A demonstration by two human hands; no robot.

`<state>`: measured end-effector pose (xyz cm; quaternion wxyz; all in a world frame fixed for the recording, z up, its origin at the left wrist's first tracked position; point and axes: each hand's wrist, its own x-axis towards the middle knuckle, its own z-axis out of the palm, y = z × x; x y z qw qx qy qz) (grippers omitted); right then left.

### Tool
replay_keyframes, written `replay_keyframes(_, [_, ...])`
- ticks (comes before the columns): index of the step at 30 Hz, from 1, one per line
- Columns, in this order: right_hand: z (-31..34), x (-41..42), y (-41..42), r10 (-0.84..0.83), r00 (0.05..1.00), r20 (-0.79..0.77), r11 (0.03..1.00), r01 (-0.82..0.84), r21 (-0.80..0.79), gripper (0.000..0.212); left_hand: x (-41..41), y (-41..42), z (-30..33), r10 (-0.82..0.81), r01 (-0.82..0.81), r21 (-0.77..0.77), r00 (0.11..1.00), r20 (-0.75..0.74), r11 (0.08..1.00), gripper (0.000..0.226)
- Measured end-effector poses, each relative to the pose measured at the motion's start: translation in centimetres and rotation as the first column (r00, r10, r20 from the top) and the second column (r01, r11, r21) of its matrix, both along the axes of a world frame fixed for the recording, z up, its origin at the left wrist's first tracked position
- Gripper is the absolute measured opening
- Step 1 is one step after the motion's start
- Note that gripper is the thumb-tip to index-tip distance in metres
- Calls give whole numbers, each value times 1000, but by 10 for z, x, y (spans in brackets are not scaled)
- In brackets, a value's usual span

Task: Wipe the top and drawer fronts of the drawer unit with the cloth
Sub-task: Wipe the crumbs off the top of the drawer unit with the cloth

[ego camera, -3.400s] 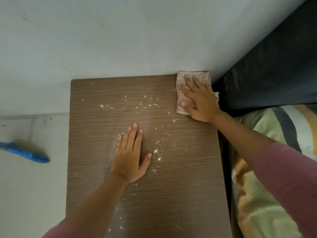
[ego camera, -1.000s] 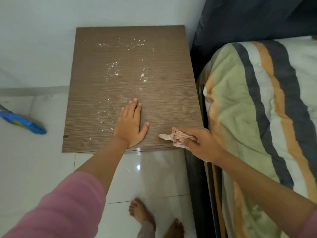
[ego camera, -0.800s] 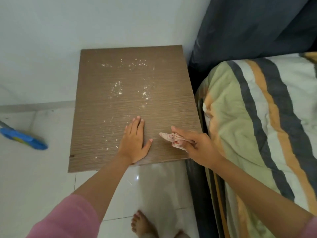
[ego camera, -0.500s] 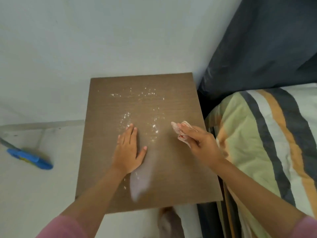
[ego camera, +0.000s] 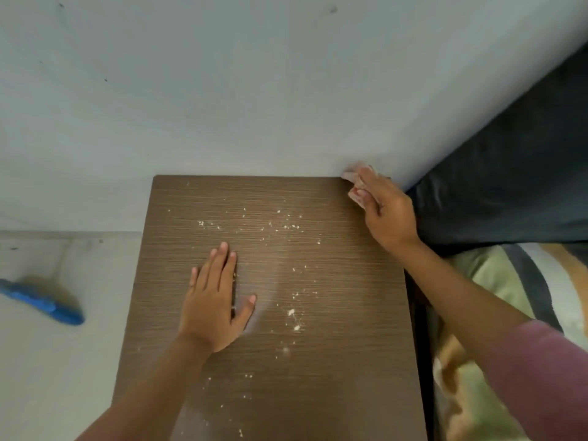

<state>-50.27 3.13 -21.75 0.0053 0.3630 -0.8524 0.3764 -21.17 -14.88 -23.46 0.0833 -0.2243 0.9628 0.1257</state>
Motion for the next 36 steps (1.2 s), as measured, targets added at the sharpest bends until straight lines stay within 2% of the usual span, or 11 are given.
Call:
replay_keyframes(4, [-27, 3, -10, -69, 997, 16, 980, 65, 190, 44, -1, -1, 1, 11, -12, 22, 1000, 14, 1000, 79])
replay_keyframes(7, [-30, 15, -20, -171, 984, 56, 954, 151, 260, 47, -2, -2, 2, 4, -5, 17, 1000, 19, 1000, 79])
replay_keyframes(9, [-27, 20, -26, -174, 980, 95, 954, 144, 263, 49, -2, -2, 3, 2, -2, 10, 1000, 26, 1000, 79])
replay_keyframes(13, [-28, 28, -40, -14, 988, 155, 970, -24, 243, 54, -3, -2, 3, 9, -10, 22, 1000, 26, 1000, 79])
replay_keyframes(20, [-29, 35, -60, 137, 983, 126, 967, -160, 198, 45, -3, -1, 2, 23, -24, 26, 999, 31, 999, 79])
replay_keyframes(27, [-24, 47, -55, 218, 952, 215, 951, -256, 171, 43, -3, -2, 2, 26, -27, 24, 999, 26, 999, 79])
replay_keyframes(36, [-22, 101, -28, 242, 933, 268, 950, -284, 131, 37, -2, 0, 2, 20, -19, 9, 999, -35, 1000, 81])
